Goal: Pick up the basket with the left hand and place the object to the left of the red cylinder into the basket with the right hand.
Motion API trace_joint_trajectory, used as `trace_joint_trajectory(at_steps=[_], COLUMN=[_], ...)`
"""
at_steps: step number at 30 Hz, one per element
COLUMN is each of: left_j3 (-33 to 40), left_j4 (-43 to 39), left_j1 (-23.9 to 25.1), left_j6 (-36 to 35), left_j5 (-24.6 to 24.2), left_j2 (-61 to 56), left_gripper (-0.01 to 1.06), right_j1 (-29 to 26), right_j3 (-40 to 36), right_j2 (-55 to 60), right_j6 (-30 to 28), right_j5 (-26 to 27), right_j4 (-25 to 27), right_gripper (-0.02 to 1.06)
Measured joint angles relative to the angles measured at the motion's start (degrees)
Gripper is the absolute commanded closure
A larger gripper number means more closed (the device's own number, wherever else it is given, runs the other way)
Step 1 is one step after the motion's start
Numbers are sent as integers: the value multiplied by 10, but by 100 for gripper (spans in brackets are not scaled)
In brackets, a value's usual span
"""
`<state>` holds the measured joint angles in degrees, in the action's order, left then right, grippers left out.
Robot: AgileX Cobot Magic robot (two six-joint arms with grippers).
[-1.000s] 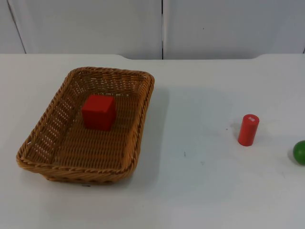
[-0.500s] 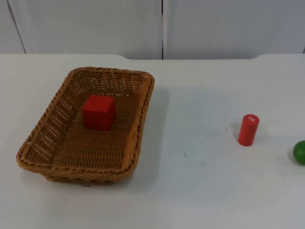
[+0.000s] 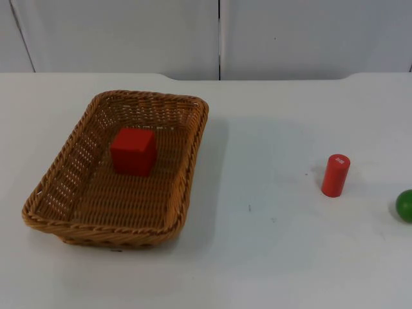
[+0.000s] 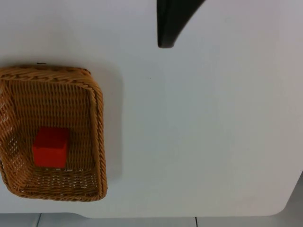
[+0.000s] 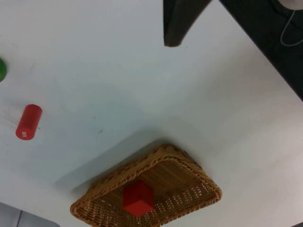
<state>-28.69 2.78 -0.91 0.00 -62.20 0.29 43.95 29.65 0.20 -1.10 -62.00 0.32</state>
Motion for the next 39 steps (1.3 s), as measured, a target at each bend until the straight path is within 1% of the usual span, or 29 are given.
trace_joint_trajectory(at_steps=[10, 14, 17, 21, 22, 27, 28, 29, 34, 35, 39], left_j3=[0, 0, 0, 0, 0, 0, 0, 0, 0, 0, 0], left_j4=[0, 0, 0, 0, 0, 0, 0, 0, 0, 0, 0], left_j1=[27, 29, 29, 29, 29, 29, 29, 29, 29, 29, 29], left_j6=[0, 0, 0, 0, 0, 0, 0, 0, 0, 0, 0], left_j5=[0, 0, 0, 0, 0, 0, 0, 0, 0, 0, 0], left_j2=[0, 0, 0, 0, 0, 0, 0, 0, 0, 0, 0], left_gripper=[5, 5, 5, 5, 5, 5, 5, 5, 5, 5, 5], right_j1=[-22, -28, -43, -96, -96, -170, -170, -183, -261, -261, -326], right_j3=[0, 0, 0, 0, 0, 0, 0, 0, 0, 0, 0], right_j2=[0, 0, 0, 0, 0, 0, 0, 0, 0, 0, 0], right_j6=[1, 1, 1, 1, 1, 1, 1, 1, 1, 1, 1], right_j5=[0, 0, 0, 0, 0, 0, 0, 0, 0, 0, 0], right_j4=[0, 0, -3, -3, -3, -3, -3, -3, -3, -3, -3], right_gripper=[-1, -1, -1, -1, -1, -1, -1, -1, -1, -1, -1])
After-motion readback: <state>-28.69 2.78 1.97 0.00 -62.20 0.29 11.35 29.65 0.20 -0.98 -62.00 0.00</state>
